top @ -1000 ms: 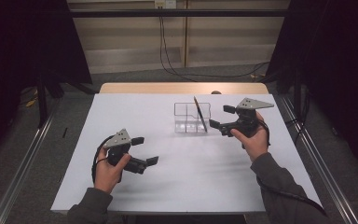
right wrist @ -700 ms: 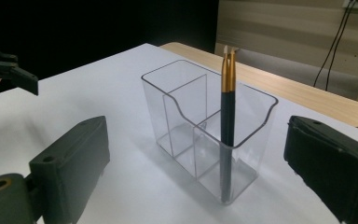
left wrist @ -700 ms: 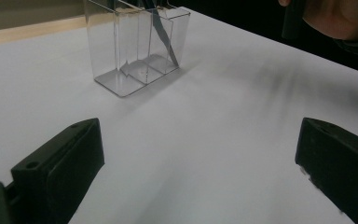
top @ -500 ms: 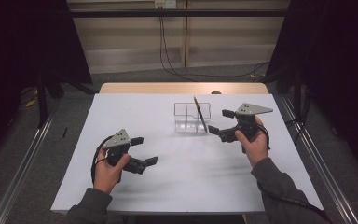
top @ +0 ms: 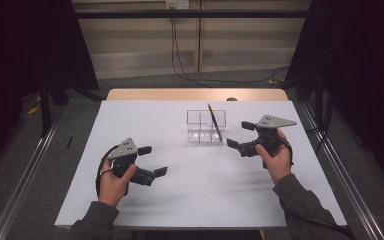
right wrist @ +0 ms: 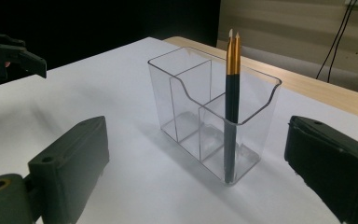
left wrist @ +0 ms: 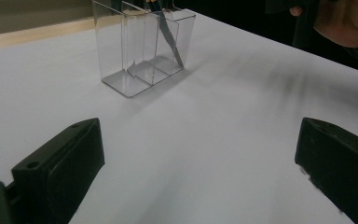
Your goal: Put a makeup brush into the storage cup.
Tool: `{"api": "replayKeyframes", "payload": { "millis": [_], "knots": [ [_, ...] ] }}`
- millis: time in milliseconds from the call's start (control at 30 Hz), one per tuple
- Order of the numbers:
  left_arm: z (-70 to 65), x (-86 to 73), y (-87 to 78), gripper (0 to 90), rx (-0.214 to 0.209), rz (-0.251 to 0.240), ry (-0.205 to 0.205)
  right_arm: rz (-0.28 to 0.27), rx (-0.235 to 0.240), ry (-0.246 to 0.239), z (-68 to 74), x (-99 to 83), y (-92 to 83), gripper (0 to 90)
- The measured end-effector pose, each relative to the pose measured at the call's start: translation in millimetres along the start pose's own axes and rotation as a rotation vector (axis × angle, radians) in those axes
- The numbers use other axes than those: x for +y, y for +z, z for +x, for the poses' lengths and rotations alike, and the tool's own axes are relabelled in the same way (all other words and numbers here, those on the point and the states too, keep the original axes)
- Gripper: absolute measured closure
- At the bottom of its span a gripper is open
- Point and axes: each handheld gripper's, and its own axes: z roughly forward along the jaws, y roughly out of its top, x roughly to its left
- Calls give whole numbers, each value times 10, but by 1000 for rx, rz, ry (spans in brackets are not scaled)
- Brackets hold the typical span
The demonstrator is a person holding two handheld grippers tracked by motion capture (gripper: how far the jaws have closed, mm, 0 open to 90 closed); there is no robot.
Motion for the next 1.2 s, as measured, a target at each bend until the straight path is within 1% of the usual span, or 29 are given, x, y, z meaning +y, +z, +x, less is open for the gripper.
{"api": "replayKeyframes", "payload": {
  "millis": [167,233,333,400,433,467,567,600,700,833,1200],
  "knots": [
    [14,-4,-15,10,10,3,-3,1,7,5,13,-24,-23,63],
    [15,-8,-15,10,10,-1,-5,1,4,4,18,-40,-25,63],
    [20,-10,-19,10,6,-9,-10,-6,4,16,14,-64,-39,63],
    [29,-10,-27,10,7,-3,-2,-5,-3,15,8,-71,-62,63],
    [28,-11,-27,10,10,-6,-8,-13,2,17,4,-74,-73,63],
    [31,-12,-28,10,12,-6,-8,-13,-3,21,5,-76,-84,63],
    [34,-14,-29,10,14,-4,-8,-12,2,18,2,-90,-121,63],
    [35,-13,-30,10,17,-3,-6,-11,-5,22,5,-95,-136,63],
    [38,-15,-29,10,14,-10,-6,-19,-2,25,-2,-118,-164,63],
    [38,-16,-32,10,14,-10,-9,-10,-2,16,4,-145,-189,63],
    [45,-19,-34,10,20,-6,-4,-11,-7,22,10,-231,-278,63]
  ]
}}
